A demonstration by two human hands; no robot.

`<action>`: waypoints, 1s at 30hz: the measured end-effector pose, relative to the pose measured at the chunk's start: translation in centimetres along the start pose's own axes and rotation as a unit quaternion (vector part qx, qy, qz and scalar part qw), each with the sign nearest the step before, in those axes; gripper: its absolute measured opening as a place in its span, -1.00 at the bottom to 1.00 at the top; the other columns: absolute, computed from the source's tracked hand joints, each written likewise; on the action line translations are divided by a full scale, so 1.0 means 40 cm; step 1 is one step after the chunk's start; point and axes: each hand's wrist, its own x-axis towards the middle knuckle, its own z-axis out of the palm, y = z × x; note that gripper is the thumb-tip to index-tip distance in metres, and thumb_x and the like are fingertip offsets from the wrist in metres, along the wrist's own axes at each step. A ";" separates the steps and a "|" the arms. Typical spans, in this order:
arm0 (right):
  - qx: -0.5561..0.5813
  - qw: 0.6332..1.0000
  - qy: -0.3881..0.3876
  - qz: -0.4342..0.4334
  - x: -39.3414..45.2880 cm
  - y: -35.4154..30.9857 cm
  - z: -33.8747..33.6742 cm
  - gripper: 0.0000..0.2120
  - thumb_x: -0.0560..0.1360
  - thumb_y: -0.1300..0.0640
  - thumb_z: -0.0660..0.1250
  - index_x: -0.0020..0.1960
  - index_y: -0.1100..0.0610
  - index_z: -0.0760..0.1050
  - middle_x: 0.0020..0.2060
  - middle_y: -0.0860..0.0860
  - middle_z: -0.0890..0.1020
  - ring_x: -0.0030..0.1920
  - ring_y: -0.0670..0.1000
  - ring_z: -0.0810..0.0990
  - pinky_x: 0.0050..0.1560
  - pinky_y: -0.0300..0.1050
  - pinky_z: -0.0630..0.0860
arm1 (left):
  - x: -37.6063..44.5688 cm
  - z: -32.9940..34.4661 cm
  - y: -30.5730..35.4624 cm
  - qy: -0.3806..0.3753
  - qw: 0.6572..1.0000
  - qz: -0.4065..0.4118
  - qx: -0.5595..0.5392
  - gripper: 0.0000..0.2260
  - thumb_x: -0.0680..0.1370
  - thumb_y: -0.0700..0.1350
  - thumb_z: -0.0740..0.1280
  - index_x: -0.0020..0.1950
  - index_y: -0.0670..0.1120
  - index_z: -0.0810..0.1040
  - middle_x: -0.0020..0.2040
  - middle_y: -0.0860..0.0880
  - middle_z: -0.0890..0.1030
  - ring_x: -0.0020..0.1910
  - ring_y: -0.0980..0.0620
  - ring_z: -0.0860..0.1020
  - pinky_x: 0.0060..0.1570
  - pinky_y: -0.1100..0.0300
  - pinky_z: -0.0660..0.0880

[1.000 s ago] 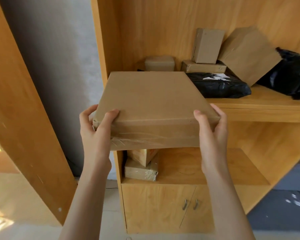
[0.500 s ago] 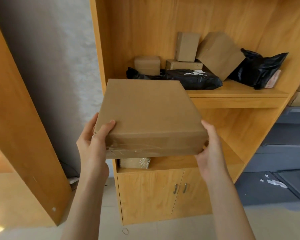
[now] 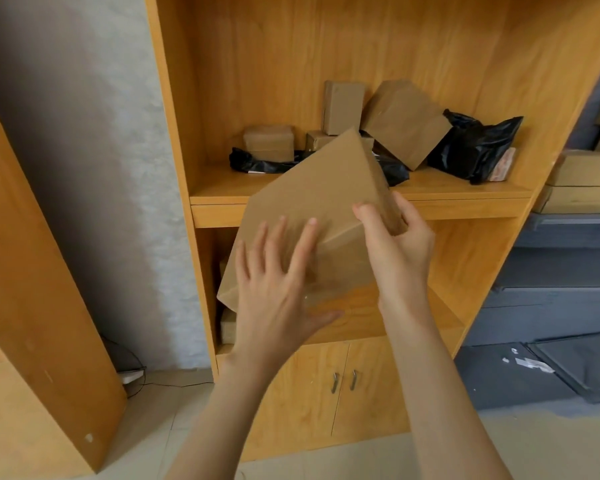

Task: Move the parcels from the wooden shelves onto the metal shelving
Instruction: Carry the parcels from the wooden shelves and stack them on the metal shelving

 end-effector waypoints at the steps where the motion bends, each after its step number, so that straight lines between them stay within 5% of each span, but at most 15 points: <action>1: -0.016 1.000 0.005 -0.013 -0.008 -0.005 0.005 -0.23 0.19 -0.25 0.40 0.38 -0.13 0.38 0.22 -0.07 0.51 0.22 0.05 0.48 0.11 0.07 0.55 | 0.003 0.018 0.017 0.011 1.000 -0.001 -0.006 0.06 0.18 0.32 0.51 0.51 0.01 0.06 0.41 -0.20 0.35 0.37 -0.23 0.34 0.27 -0.28 0.31; 5: -0.085 0.993 0.001 -0.084 -0.029 -0.025 -0.011 -0.21 0.30 -0.28 0.41 0.46 -0.14 0.25 0.32 -0.09 0.35 0.28 0.00 0.37 0.21 0.05 0.47 | 0.015 0.054 0.058 0.091 0.990 -0.049 -0.095 -0.04 0.18 0.13 0.60 0.43 -0.02 0.15 0.30 -0.19 0.44 0.18 -0.18 0.46 0.13 -0.09 0.41; 10: 0.038 0.995 -0.064 -0.063 -0.019 -0.025 -0.048 -0.29 0.46 -0.21 0.32 0.51 -0.18 0.07 0.44 -0.20 0.20 0.21 -0.33 0.29 -0.06 -0.49 0.35 | 0.039 0.028 0.062 0.130 0.933 -0.159 -0.297 -0.06 0.19 0.06 0.57 0.43 0.02 0.13 0.29 0.04 0.38 0.24 0.10 0.37 0.20 0.09 0.38; 15: 0.060 0.992 -0.047 0.098 -0.014 0.086 -0.050 -0.24 0.46 -0.24 0.31 0.53 -0.15 0.01 0.51 -0.09 0.13 0.42 -0.12 0.18 0.15 -0.17 0.22 | 0.034 0.017 0.054 0.160 0.825 -0.286 -0.461 -0.04 0.19 0.07 0.59 0.46 -0.02 0.13 0.26 0.19 0.38 0.24 0.30 0.38 0.18 0.40 0.41; 18: 0.048 0.980 -0.065 0.182 -0.022 0.140 -0.045 -0.14 0.41 -0.27 0.36 0.54 -0.16 -0.05 0.52 -0.06 0.12 0.46 -0.01 0.21 0.23 -0.08 0.24 | 0.037 0.020 0.048 0.180 0.739 -0.359 -0.541 0.01 0.12 0.12 0.58 0.45 0.01 0.15 0.29 0.00 0.46 0.22 0.09 0.49 0.18 0.15 0.51; 20: 0.062 0.968 -0.084 0.228 -0.029 0.167 -0.042 -0.10 0.38 -0.26 0.39 0.54 -0.15 -0.05 0.48 -0.03 0.24 0.39 0.01 0.33 0.33 0.02 0.31 | 0.038 0.018 0.043 0.187 0.679 -0.396 -0.589 0.03 0.08 0.13 0.57 0.45 0.04 0.16 0.28 -0.03 0.48 0.20 0.05 0.53 0.15 0.11 0.54; 23: 0.120 0.946 -0.129 0.273 -0.037 0.200 -0.035 -0.18 0.28 -0.29 0.44 0.46 -0.15 0.23 0.25 -0.08 0.54 0.16 -0.03 0.55 0.17 0.11 0.53 | 0.027 0.019 0.040 0.181 0.608 -0.429 -0.643 0.03 0.07 0.11 0.54 0.46 0.01 0.16 0.28 -0.01 0.49 0.17 0.05 0.54 0.06 0.17 0.56; 27: 0.147 0.935 -0.153 0.284 -0.032 0.212 -0.032 -0.35 0.28 -0.26 0.46 0.31 -0.14 0.42 0.12 -0.08 0.63 0.13 -0.01 0.60 0.11 0.09 0.57 | 0.012 0.029 0.032 0.168 0.564 -0.446 -0.674 -0.04 0.13 0.04 0.55 0.45 0.00 0.18 0.24 0.02 0.51 0.10 0.10 0.57 -0.13 0.27 0.58; 30: 0.156 0.940 -0.137 0.270 -0.021 0.212 -0.034 -0.50 0.36 -0.15 0.46 0.26 -0.12 0.44 0.08 -0.08 0.65 0.08 -0.03 0.62 -0.03 -0.01 0.61 | 0.006 0.036 0.010 0.128 0.564 -0.456 -0.676 -0.03 0.13 0.07 0.54 0.45 0.00 0.17 0.26 -0.02 0.51 0.15 0.04 0.56 0.07 0.06 0.58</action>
